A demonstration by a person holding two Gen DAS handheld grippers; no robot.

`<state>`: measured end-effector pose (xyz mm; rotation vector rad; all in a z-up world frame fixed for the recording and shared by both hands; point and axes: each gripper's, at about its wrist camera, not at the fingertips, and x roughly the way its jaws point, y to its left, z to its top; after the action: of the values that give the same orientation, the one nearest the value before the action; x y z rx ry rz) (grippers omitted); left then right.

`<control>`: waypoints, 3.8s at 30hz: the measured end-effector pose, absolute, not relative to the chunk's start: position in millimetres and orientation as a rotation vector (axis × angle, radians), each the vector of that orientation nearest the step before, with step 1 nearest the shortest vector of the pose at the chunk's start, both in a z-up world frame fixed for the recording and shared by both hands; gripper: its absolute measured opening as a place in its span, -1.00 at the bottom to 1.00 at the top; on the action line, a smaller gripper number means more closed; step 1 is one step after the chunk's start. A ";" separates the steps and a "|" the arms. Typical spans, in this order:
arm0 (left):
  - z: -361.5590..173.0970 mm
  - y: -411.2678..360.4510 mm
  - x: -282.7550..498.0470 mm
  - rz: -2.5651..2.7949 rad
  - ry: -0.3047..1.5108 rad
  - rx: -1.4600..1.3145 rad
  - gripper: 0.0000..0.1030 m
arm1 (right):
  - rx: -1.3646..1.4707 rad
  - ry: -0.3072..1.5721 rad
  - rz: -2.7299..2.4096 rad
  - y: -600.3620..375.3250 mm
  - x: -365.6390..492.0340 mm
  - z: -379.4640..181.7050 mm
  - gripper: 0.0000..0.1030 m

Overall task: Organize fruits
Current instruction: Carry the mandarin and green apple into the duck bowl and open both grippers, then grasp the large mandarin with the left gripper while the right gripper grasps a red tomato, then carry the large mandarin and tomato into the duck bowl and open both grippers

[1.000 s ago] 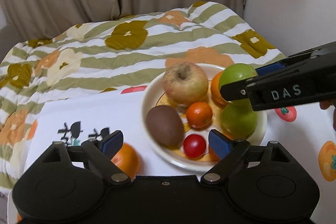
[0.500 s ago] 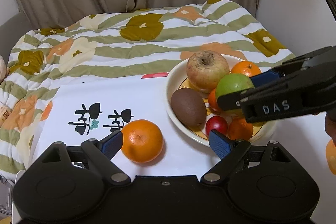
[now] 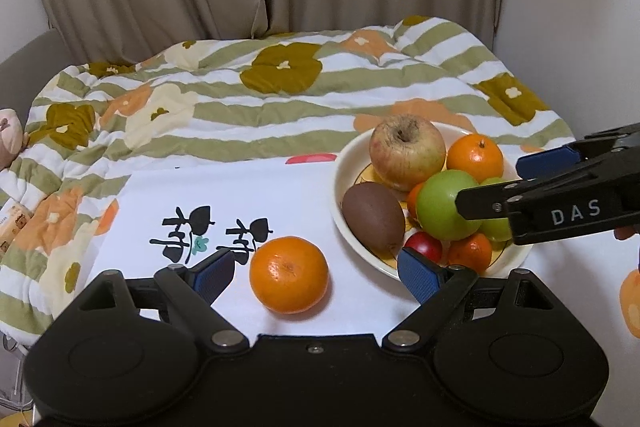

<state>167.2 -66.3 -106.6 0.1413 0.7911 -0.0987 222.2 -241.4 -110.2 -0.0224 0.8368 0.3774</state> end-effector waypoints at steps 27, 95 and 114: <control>-71.1 -26.4 110.3 -0.178 0.680 0.171 0.78 | 0.062 0.811 0.151 -225.7 122.5 -77.8 0.78; -165.2 -4.7 181.3 -0.487 0.755 0.420 0.25 | 0.102 0.944 -0.124 -172.5 104.0 -177.9 -0.12; -120.7 -23.0 172.5 -0.401 0.731 0.332 0.25 | 0.068 0.874 -0.048 -205.0 109.3 -130.9 -0.12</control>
<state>172.5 -23.0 -120.7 0.3316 0.7312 -0.4007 109.3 -205.0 -130.9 0.0679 0.8738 -0.0476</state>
